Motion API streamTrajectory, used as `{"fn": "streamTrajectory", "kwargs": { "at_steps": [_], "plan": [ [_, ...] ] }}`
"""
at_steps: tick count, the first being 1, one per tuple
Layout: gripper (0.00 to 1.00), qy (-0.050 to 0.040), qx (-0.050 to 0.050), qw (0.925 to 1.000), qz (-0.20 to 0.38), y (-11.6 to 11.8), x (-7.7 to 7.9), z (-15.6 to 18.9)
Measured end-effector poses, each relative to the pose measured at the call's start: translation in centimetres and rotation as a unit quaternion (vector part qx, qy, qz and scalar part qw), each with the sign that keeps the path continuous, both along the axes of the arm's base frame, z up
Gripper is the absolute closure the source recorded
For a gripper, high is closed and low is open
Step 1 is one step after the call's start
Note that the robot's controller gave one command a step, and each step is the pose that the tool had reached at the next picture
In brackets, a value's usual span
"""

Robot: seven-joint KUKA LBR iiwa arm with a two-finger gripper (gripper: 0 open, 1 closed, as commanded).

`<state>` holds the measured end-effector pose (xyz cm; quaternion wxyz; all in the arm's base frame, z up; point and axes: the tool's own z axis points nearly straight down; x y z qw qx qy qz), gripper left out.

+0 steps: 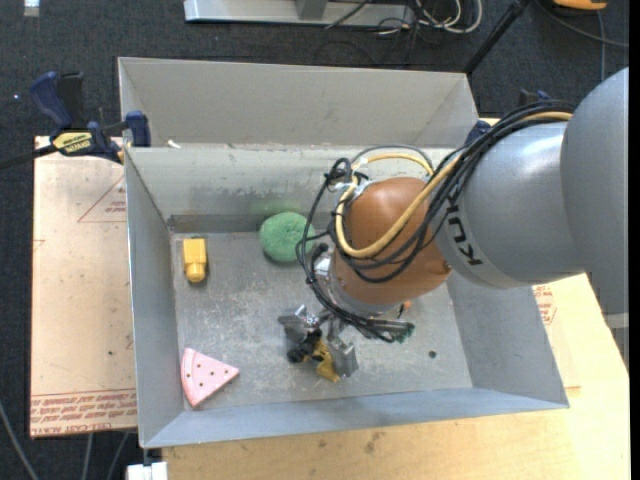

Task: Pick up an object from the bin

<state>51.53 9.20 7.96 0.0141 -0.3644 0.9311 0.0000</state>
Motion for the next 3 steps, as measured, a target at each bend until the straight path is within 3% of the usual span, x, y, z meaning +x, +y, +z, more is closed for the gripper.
{"fn": "streamTrajectory", "kwargs": {
  "at_steps": [3],
  "plan": [
    [1.00,0.0083,-0.003,1.0000,0.000,0.1,-0.1,1.3]
  ]
}}
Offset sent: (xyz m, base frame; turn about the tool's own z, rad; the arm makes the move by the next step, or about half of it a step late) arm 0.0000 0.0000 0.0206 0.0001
